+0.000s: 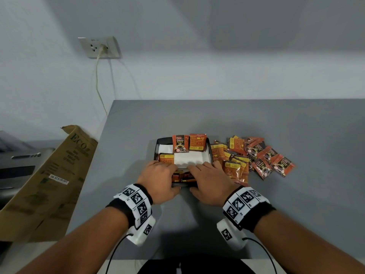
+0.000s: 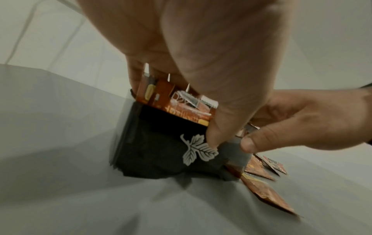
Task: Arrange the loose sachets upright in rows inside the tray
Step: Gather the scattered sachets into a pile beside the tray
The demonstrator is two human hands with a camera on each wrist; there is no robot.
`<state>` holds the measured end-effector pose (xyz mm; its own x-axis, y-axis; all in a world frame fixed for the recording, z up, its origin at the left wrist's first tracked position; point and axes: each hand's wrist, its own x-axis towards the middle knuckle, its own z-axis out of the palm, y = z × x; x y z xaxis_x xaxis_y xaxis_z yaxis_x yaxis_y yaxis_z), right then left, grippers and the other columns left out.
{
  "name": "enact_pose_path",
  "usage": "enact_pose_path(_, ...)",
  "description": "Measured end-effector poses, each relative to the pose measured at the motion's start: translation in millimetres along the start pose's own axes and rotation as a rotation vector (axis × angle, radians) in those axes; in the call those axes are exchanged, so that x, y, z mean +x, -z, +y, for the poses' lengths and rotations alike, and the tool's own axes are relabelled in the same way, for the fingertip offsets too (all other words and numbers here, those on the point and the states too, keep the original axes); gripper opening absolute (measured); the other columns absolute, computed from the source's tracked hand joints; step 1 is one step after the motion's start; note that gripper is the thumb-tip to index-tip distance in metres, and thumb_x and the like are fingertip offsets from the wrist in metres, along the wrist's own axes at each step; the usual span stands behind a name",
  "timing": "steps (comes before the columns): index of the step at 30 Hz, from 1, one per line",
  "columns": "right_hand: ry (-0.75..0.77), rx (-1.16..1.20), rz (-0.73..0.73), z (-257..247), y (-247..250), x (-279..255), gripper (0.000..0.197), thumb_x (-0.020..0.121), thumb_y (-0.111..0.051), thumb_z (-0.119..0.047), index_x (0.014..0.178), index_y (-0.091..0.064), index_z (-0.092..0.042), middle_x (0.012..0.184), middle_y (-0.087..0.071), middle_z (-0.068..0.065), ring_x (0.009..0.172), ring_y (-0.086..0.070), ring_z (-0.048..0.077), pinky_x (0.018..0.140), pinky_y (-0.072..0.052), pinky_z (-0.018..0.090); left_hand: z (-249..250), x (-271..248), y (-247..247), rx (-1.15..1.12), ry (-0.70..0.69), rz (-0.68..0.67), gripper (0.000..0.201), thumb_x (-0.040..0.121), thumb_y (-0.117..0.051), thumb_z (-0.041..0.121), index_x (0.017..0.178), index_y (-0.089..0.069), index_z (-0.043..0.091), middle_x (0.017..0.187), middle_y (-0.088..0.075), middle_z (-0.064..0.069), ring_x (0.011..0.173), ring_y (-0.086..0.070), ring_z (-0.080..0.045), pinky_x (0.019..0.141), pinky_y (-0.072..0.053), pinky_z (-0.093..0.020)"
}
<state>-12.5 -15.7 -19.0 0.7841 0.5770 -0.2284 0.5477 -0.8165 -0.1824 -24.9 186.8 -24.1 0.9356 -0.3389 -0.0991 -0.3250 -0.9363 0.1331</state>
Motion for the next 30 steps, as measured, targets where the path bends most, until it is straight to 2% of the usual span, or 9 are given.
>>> enact_pose_path(2,0.013,0.008,0.019,0,-2,-2,0.046,0.096,-0.044,-0.042,0.137,-0.043,-0.022,0.129,-0.057,-0.001,0.115,-0.050,0.022,0.103,-0.030,0.045,0,-1,0,0.001,-0.010,-0.018,0.039,0.077,-0.055,0.056,0.104,-0.060,0.027,0.091,-0.069,0.009,0.085,-0.064,-0.016,0.090,-0.045,-0.031)
enact_pose_path(4,0.009,0.024,0.034,-2,-4,-4,0.045,0.097,-0.044,-0.040,0.139,-0.042,-0.022,0.130,-0.057,-0.001,0.115,-0.050,0.022,0.102,-0.030,0.045,2,-4,-1,-0.011,-0.010,-0.023,0.040,0.080,-0.055,0.052,0.110,-0.060,0.026,0.094,-0.070,0.008,0.087,-0.064,-0.017,0.093,-0.046,-0.031)
enact_pose_path(11,0.011,0.048,0.074,-5,-12,-9,0.047,0.104,-0.034,-0.034,0.149,-0.036,-0.017,0.147,-0.049,0.002,0.129,-0.046,0.024,0.105,-0.028,0.045,8,-14,-9,-0.060,0.020,0.034,0.049,0.086,-0.058,0.041,0.130,-0.060,0.021,0.108,-0.073,0.002,0.096,-0.067,-0.019,0.092,-0.049,-0.032)
enact_pose_path(17,-0.003,0.067,0.095,-2,-10,-9,0.058,0.101,-0.041,-0.043,0.152,-0.031,-0.017,0.152,-0.043,0.000,0.135,-0.039,0.021,0.112,-0.024,0.045,10,-13,-1,-0.089,0.030,0.048,0.063,0.082,-0.060,0.052,0.136,-0.056,0.020,0.119,-0.069,0.002,0.106,-0.064,-0.019,0.098,-0.047,-0.032)
enact_pose_path(22,-0.013,0.125,0.147,4,3,-14,0.068,0.095,-0.044,-0.057,0.151,-0.033,-0.021,0.150,-0.045,-0.003,0.137,-0.038,0.018,0.114,-0.024,0.045,13,-11,9,-0.122,0.024,0.114,0.067,0.075,-0.059,0.055,0.133,-0.058,0.021,0.119,-0.069,0.002,0.108,-0.064,-0.021,0.096,-0.046,-0.035)
enact_pose_path(25,-0.109,0.351,0.266,30,11,-15,0.057,0.094,-0.036,-0.056,0.141,-0.045,-0.024,0.141,-0.052,-0.004,0.134,-0.041,0.019,0.115,-0.029,0.046,23,-4,20,-0.184,0.008,0.204,0.056,0.073,-0.054,0.048,0.119,-0.066,0.017,0.108,-0.071,0.000,0.099,-0.064,-0.024,0.089,-0.047,-0.037)
enact_pose_path(27,-0.250,0.418,0.381,63,11,-15,0.042,0.095,-0.042,-0.045,0.129,-0.055,-0.025,0.129,-0.057,-0.005,0.125,-0.048,0.020,0.107,-0.036,0.039,39,6,27,-0.232,-0.006,0.277,0.046,0.077,-0.052,0.041,0.112,-0.067,0.016,0.103,-0.070,0.001,0.095,-0.062,-0.022,0.086,-0.047,-0.036)
enact_pose_path(28,-0.331,0.398,0.382,79,9,-17,0.037,0.094,-0.049,-0.038,0.127,-0.057,-0.022,0.127,-0.057,-0.003,0.123,-0.049,0.021,0.105,-0.038,0.037,50,11,31,-0.262,-0.013,0.286,0.040,0.080,-0.052,0.037,0.111,-0.066,0.015,0.103,-0.069,0.002,0.096,-0.060,-0.019,0.086,-0.046,-0.035)
enact_pose_path(30,-0.418,0.257,0.257,105,0,-24,0.046,0.090,-0.061,-0.033,0.133,-0.055,-0.018,0.133,-0.056,0.002,0.126,-0.047,0.026,0.109,-0.039,0.041,78,25,37,-0.347,-0.034,0.230,0.028,0.087,-0.055,0.026,0.111,-0.064,0.016,0.105,-0.065,0.004,0.097,-0.056,-0.013,0.088,-0.044,-0.027)
